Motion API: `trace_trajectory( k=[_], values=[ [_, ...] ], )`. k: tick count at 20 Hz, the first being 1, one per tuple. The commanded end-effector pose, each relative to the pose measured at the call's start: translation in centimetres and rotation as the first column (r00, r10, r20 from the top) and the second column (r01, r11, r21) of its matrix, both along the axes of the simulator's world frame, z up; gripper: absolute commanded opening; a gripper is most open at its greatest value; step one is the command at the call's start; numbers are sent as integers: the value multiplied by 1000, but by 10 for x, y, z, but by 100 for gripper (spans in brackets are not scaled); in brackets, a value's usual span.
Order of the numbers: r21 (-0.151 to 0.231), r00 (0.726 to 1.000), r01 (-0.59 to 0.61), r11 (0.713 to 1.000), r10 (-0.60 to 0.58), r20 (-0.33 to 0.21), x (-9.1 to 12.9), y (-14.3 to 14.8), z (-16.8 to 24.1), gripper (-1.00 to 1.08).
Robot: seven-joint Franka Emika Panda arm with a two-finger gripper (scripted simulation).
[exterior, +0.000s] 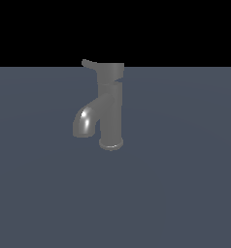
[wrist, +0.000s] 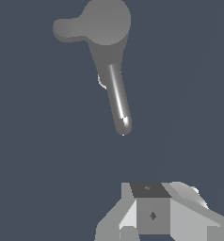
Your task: Turn on the faucet by rotating a designated handle.
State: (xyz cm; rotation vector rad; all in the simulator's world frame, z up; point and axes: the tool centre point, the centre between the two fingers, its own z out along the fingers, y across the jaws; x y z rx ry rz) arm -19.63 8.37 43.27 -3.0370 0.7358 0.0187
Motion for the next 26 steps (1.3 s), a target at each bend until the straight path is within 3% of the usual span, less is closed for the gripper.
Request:
trace_trajectory(
  k=[1, 7, 13, 19, 26],
  values=[
    [0, 998, 57, 998, -57, 0, 10, 8, -6, -100],
    [0, 982, 188, 982, -188, -1, 35, 23, -20, -100],
    [0, 949, 316, 949, -316, -2, 61, 34, -33, -100],
    [-1, 899, 438, 899, -438, -3, 89, 42, -47, -100],
    [-2, 823, 569, 823, -569, -3, 122, 45, -62, -100]
  ],
)
